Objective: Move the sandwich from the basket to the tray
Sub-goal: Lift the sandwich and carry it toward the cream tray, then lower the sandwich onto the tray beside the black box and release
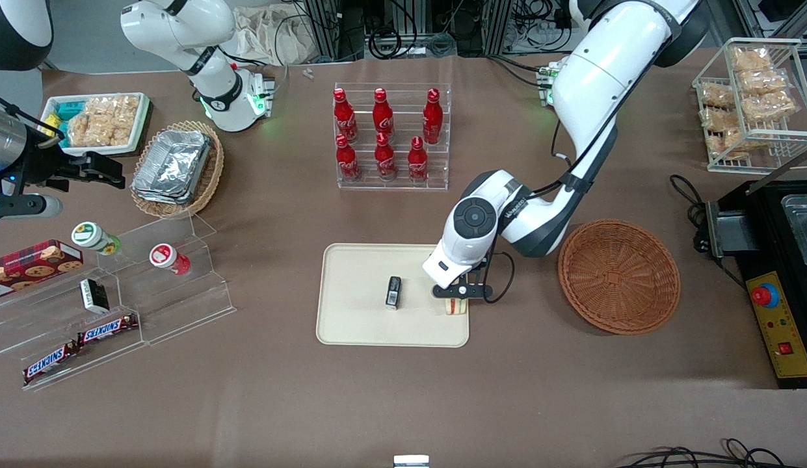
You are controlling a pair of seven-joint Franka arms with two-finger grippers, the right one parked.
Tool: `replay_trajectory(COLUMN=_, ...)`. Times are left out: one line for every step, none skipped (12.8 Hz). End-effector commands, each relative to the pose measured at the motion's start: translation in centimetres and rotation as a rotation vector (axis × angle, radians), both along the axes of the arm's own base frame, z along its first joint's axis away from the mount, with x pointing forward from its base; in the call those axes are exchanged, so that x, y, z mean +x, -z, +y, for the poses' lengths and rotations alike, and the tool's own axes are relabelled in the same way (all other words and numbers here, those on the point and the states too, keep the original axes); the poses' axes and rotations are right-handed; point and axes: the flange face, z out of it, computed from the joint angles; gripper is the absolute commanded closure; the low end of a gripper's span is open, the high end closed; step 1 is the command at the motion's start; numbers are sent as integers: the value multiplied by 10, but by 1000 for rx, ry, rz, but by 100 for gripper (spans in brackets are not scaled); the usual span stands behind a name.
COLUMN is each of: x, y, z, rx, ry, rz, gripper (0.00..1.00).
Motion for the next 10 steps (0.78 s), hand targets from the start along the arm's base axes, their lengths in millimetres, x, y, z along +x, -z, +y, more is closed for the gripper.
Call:
replay_trajectory(x=5, y=-4, z=-5, rx=9, ry=10, rz=-22, gripper=1)
replay_trajectory(x=5, y=-5, z=-4, rx=13, ry=1, rz=-19, gripper=1)
replay_trajectory(x=6, y=-7, z=-1, rx=16, ry=-6, rz=-17, gripper=1)
replay_trajectory(x=6, y=-9, z=3, rx=30, ry=-10, rz=-6, gripper=1)
replay_trajectory(x=4, y=-10, z=6, rx=52, ry=-15, rz=22, gripper=1)
replay_trajectory(x=4, y=-20, z=11, rx=81, ry=-23, rz=46, gripper=1)
replay_trajectory(x=1, y=-34, z=16, rx=104, ry=-29, rz=63, gripper=1)
replay_trajectory(x=9, y=-49, z=32, rx=108, ry=-60, rz=65, gripper=1)
replay_trajectory(x=17, y=-64, z=48, rx=94, ry=-105, rz=75, gripper=1)
replay_trajectory(x=20, y=-77, z=65, rx=91, ry=-133, rz=109, gripper=1)
